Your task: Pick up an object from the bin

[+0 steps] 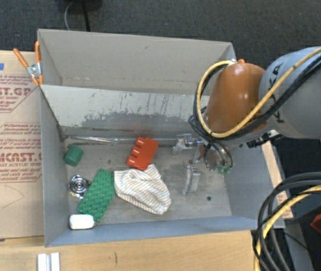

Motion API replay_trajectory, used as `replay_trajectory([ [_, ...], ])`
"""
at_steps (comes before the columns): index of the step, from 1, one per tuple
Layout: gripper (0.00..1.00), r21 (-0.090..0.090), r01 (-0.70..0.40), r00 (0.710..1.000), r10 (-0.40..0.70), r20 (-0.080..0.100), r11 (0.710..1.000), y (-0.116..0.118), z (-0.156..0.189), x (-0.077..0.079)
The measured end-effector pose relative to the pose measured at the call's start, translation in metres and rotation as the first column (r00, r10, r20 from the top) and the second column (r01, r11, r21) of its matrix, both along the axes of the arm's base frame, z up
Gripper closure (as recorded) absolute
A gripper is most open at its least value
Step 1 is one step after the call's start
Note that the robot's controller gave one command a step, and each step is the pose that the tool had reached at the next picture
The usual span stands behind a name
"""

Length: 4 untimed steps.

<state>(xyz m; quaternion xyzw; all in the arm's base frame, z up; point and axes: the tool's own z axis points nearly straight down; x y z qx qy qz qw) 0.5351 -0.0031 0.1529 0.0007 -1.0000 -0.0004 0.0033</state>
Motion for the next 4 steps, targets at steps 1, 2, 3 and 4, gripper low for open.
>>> replay_trajectory([
  [1, 0.0, 0.0, 0.0, 1.0, 0.0, 0.007, 1.0, 0.0, 0.004, 0.002],
  [2, 0.0, -0.002, -0.061, 0.998, 0.061, 0.011, 0.998, 0.029, -0.021, 0.009],
  [3, 0.0, 0.001, -0.073, 0.997, 0.073, 0.008, 0.997, 0.065, -0.05, -0.024],
  [4, 1.0, -0.002, -0.133, 0.991, 0.133, 0.013, 0.991, 0.084, -0.081, -0.028],
])
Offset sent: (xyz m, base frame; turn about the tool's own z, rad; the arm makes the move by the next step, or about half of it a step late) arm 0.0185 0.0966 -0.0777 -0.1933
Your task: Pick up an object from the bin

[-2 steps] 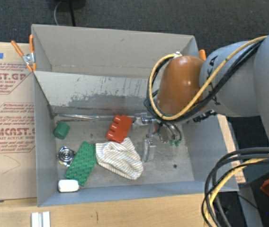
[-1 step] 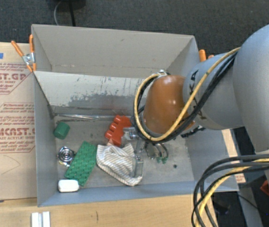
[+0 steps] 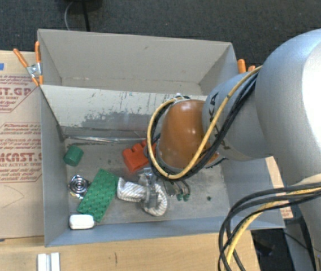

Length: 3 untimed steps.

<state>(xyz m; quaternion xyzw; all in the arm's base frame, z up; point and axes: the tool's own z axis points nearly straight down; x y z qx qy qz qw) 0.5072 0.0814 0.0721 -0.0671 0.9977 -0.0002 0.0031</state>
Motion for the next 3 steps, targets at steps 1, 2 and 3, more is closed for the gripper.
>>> replay_trajectory([
  [1, 1.0, 0.0, 0.0, 1.0, 0.0, 0.0, 1.0, 0.0, 0.0, 0.0],
  [2, 1.0, 0.0, -0.065, 0.998, 0.065, 0.002, 0.998, 0.008, 0.124, 0.006],
  [3, 1.0, 0.0, -0.065, 0.998, 0.065, 0.002, 0.998, 0.008, 0.124, 0.006],
])
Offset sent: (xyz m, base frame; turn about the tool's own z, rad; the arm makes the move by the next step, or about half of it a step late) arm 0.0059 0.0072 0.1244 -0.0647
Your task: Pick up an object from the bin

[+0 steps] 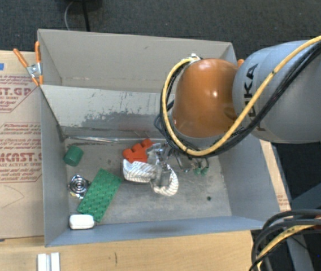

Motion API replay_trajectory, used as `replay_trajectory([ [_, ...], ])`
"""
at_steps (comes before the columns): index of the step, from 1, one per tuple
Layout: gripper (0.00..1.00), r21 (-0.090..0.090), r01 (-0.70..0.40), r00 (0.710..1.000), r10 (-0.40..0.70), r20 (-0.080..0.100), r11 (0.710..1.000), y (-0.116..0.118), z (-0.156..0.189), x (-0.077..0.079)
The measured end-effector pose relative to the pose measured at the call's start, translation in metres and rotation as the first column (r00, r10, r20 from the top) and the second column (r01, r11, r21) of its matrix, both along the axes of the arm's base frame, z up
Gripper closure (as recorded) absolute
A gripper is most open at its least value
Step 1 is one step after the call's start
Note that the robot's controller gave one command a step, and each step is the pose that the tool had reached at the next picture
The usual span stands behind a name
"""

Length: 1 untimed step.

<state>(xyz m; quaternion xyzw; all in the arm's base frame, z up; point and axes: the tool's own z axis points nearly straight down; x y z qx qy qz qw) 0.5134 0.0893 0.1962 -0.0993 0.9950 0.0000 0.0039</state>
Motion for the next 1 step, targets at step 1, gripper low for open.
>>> replay_trajectory([
  [1, 1.0, -0.002, 0.005, 1.0, -0.005, -0.008, 1.0, -0.0019, 0.0343, -0.0058],
])
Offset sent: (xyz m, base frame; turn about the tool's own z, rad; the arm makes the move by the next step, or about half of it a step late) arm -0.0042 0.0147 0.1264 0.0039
